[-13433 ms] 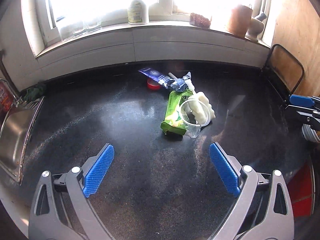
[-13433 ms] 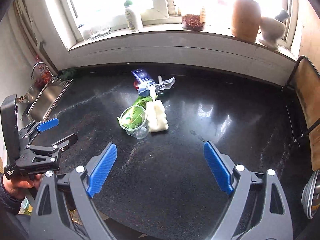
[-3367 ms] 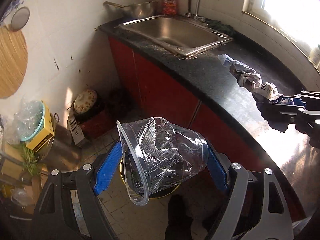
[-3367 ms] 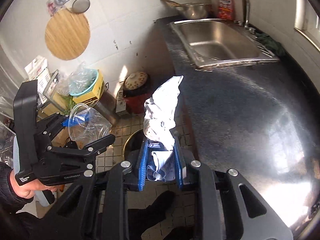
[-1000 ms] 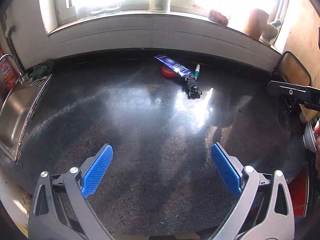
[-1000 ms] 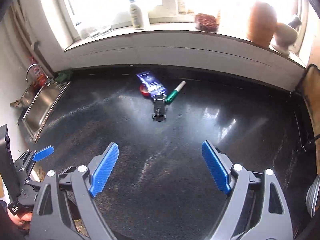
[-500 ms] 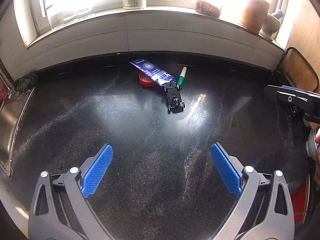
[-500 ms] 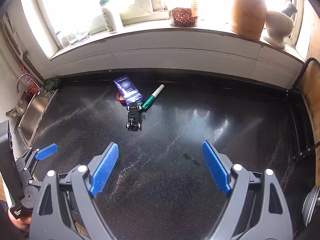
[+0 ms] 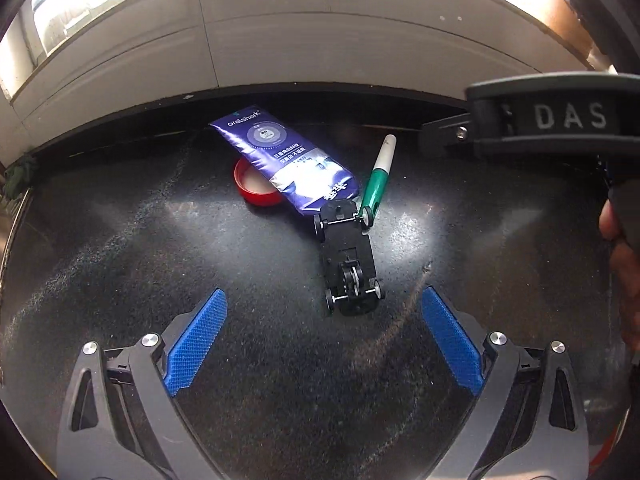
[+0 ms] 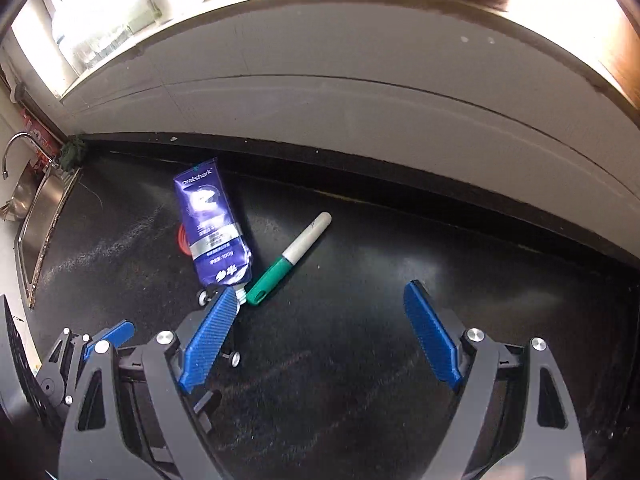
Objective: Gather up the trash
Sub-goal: 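Grasp the black toy car with left tool while right tool grasps green marker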
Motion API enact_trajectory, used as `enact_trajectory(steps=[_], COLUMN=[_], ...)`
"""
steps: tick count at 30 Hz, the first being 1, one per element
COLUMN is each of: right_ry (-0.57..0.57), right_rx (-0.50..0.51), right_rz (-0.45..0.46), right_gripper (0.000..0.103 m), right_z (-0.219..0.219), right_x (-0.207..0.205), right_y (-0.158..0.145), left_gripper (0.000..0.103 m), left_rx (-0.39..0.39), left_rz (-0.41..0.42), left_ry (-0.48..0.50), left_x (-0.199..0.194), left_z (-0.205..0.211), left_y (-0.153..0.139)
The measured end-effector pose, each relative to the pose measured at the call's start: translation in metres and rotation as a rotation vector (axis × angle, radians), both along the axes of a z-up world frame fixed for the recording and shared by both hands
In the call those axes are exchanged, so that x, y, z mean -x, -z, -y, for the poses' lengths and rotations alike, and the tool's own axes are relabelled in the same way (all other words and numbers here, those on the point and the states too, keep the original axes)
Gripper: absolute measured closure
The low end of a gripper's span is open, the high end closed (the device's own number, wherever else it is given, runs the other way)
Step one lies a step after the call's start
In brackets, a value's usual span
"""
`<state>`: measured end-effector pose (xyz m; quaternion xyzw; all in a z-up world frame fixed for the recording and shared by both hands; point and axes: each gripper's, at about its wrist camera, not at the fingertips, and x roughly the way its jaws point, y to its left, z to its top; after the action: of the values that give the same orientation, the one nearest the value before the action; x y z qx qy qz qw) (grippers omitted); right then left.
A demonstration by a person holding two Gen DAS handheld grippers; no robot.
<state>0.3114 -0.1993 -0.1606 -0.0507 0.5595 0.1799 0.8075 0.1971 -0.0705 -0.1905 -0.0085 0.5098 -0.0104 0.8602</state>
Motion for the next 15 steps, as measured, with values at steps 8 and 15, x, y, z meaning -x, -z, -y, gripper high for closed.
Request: enact_trajectory(steps=[8, 15], right_ry=[-0.061, -0.091], right_rx=[0.071, 0.077], right_rz=[-0.036, -0.008], right_gripper=[0.036, 0.089], right_z=[-0.024, -0.017], right_x=[-0.026, -0.017], right_y=[0.049, 0.045], left_gripper=[0.015, 0.053], left_rx=[0.005, 0.008], left_rz=[-0.025, -0.026], left_ry=[0.012, 0.038], left_x=[-0.027, -0.038], left_z=[-0.002, 0.001], left_y=[0.021, 0.025])
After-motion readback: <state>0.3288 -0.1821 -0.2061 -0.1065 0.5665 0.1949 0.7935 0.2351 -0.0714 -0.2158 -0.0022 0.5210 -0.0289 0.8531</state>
